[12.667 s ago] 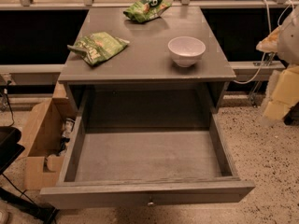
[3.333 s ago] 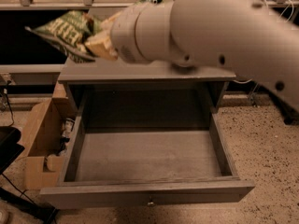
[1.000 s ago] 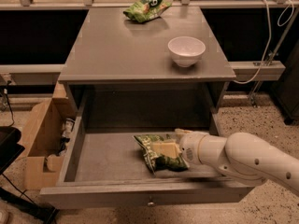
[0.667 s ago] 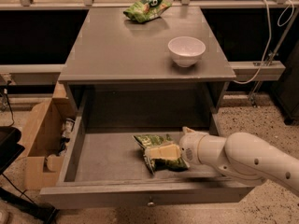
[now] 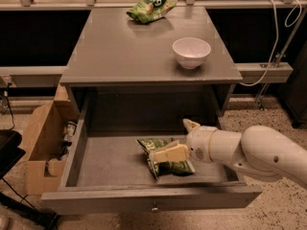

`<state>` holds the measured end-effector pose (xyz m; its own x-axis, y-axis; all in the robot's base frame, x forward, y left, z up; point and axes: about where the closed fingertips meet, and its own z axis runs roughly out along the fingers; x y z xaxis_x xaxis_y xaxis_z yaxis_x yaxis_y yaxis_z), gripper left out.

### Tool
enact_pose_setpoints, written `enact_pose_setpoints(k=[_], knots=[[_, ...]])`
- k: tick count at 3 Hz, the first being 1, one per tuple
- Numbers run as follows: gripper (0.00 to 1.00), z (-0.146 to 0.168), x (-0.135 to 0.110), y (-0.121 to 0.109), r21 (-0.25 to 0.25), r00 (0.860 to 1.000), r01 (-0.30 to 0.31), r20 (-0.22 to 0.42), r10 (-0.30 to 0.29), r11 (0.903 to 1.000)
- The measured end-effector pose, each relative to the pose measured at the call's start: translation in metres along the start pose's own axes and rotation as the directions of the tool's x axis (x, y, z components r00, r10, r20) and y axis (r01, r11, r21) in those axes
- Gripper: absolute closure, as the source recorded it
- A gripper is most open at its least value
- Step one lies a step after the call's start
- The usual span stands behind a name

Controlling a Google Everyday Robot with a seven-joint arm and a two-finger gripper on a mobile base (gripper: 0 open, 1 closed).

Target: Place green jalapeno chip bag into top drawer

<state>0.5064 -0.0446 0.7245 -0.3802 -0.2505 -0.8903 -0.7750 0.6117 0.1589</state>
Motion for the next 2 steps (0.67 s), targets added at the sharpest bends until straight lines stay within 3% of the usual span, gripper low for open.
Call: enact_pose_setpoints(k=[1, 2], knots=[[0.00, -0.052, -0.044, -0.012, -0.009, 0.984, 0.178, 0.014, -0.177, 0.9841], [0.00, -0.097, -0.091, -0.026, -0.015, 0.947, 0.318, -0.034, -0.318, 0.9480]])
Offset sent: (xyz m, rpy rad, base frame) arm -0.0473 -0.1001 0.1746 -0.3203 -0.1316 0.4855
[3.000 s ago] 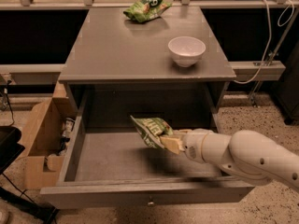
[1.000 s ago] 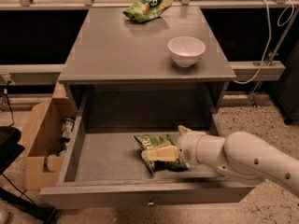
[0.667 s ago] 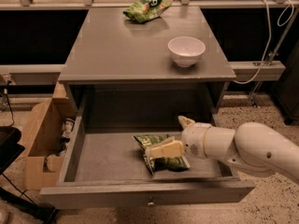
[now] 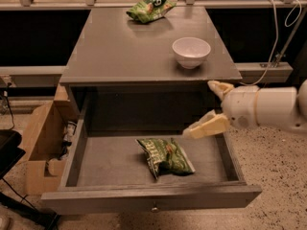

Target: Place green jalapeno chip bag into top drawer

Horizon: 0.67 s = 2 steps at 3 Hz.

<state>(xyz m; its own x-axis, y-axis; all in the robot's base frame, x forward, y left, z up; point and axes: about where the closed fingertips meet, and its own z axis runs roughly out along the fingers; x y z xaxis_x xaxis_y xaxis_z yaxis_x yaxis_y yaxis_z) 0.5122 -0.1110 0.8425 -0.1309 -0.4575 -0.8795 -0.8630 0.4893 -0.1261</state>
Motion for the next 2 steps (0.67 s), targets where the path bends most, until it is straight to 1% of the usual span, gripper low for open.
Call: enact_pose_setpoints(k=[1, 2], knots=[[0.00, -0.039, -0.030, -0.008, -0.048, 0.996, 0.084, -0.039, -0.086, 0.9953], [0.00, -0.065, -0.050, 0.010, -0.092, 0.985, 0.132, -0.103, -0.141, 0.9870]])
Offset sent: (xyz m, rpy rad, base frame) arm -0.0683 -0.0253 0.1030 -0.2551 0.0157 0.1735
